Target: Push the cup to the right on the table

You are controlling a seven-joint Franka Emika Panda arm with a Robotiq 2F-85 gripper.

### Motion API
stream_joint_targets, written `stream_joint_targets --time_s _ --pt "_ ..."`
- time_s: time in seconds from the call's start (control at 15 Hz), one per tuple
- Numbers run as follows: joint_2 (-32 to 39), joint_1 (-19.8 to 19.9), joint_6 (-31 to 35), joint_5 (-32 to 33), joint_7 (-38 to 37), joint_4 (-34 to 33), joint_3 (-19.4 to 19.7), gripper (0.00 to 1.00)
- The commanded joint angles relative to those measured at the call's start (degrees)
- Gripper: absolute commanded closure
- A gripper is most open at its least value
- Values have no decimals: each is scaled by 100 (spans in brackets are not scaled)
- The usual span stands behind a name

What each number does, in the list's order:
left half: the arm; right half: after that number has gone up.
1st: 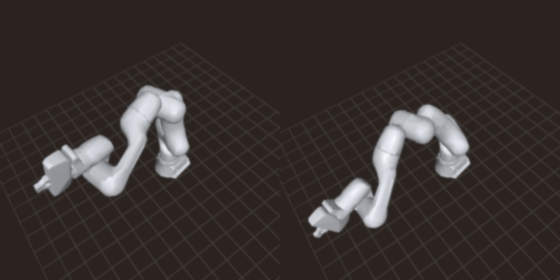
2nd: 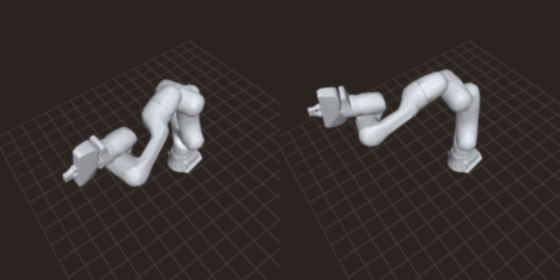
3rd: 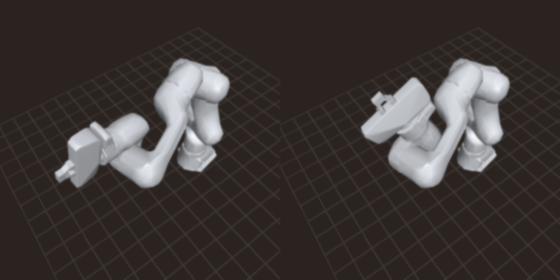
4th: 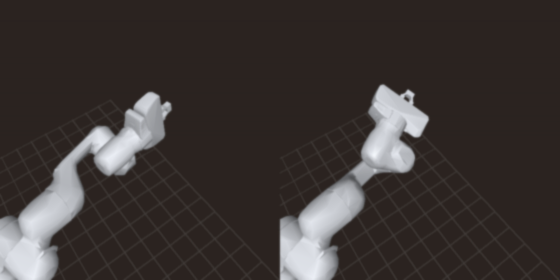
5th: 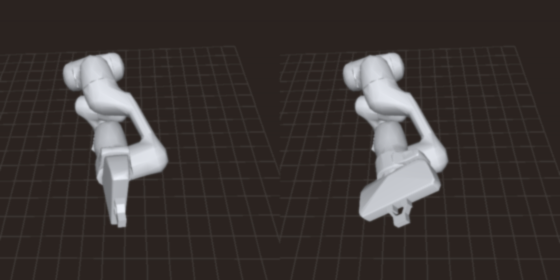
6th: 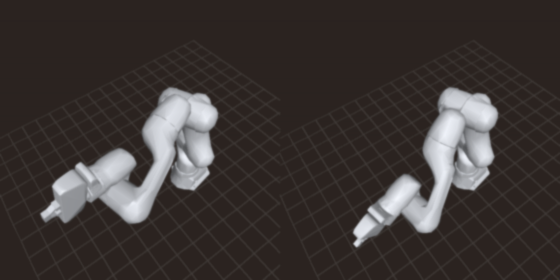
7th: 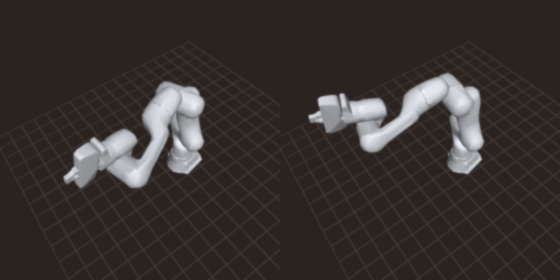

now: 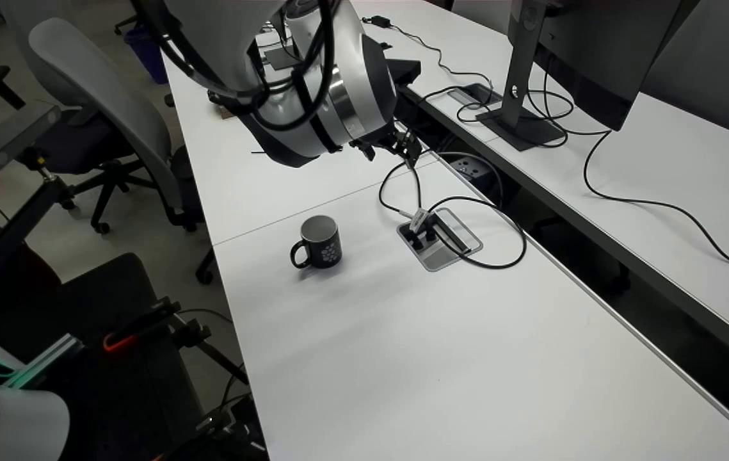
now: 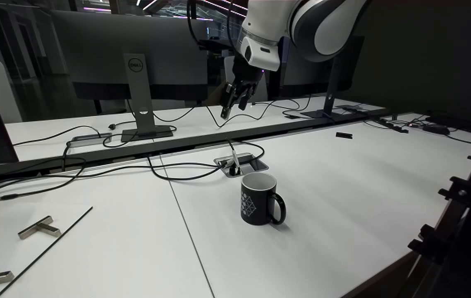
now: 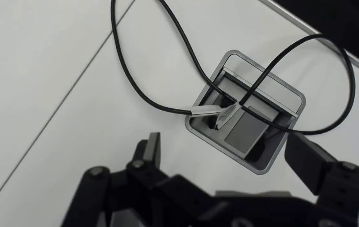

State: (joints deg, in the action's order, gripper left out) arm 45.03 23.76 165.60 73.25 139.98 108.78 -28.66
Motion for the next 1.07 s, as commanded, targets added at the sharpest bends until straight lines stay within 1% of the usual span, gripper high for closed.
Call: stream_joint_targets --time_s 0.0,0.33,0.6,0.93,1.0 --pt "0 0 0 0 0 0 0 0" --pt "0 0 0 0 0 0 0 0" --pt "134 -38 34 2 548 -98 -185 0" --pt "354 -112 -198 -236 1328 -184 -608 0" --pt "459 -34 -262 306 913 -134 -786 0"
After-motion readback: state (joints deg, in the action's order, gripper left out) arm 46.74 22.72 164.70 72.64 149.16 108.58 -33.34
